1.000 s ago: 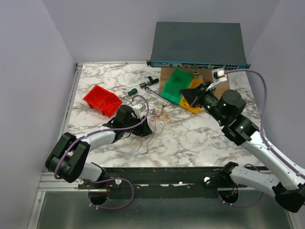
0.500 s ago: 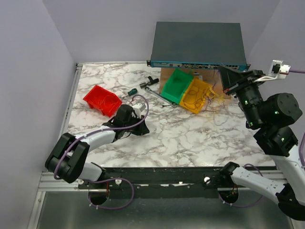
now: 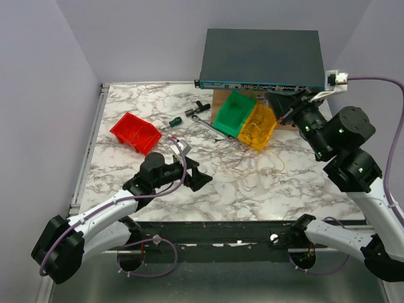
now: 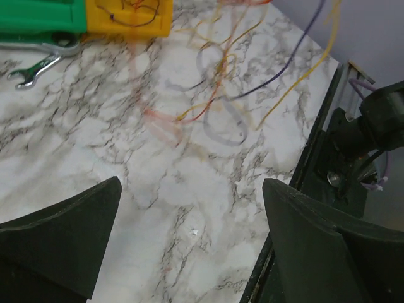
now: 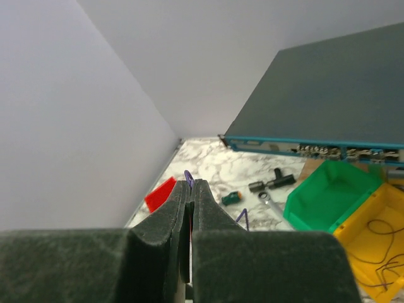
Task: Untangle the cables
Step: Untie the cable.
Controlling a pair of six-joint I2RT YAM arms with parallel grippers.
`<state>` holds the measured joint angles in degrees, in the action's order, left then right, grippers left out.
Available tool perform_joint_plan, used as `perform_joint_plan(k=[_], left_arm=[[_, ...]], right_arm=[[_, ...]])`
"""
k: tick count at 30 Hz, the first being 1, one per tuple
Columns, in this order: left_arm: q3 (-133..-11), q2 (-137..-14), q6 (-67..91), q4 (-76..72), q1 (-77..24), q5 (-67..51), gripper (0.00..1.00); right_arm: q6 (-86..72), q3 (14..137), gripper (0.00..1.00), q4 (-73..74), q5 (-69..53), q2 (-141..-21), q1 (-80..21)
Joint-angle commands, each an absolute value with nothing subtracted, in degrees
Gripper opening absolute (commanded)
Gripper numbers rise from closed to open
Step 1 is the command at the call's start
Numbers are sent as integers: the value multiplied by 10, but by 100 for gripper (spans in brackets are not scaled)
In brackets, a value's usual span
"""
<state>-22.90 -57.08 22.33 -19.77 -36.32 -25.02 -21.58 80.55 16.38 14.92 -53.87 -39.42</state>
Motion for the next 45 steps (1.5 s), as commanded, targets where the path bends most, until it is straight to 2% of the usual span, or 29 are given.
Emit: perform_joint_plan(k=[1,7,8,9,11,13,16,21,27,32,36,40,42,45], left_arm=[[-235,-552,194,-246,-395,-223,97],[-276,-614,188,-253,-414,-183,87],[-290,-634,185,-246,-415,-170,77],[-310,-658,178,-223,-414,-156,61],[-346,-690,175,-164,-414,-110,2],[-341,-693,176,-156,-412,-77,0],[-298,-661,194,-171,-404,-29,0],[-238,-596,221,-188,-354,-14,0],[-202,-566,293,-171,-269,-5,0],[-170,-510,362,-144,-237,109,0],[-145,-450,378,-131,-236,174,0],[-118,-393,368,-152,-236,179,0],[-113,-375,352,-160,-236,160,0],[-105,-365,303,-205,-236,66,0]], right_arm=[[-265,790,0,173,42,-560,-397],[-329,740,1,117,-54,-578,-397],[-334,738,1,114,-65,-581,-397],[-338,737,1,113,-66,-582,-397],[-340,738,1,123,-48,-576,-397],[-333,738,1,141,-4,-557,-397],[-322,739,1,181,141,-517,-397],[-303,723,1,209,355,-428,-397],[-275,726,1,242,481,-375,-397],[-322,722,1,307,634,-353,-397],[-313,691,1,295,649,-324,-397],[-299,687,1,314,608,-335,-397],[-320,689,1,349,585,-352,-397],[-381,659,1,390,536,-371,-397]])
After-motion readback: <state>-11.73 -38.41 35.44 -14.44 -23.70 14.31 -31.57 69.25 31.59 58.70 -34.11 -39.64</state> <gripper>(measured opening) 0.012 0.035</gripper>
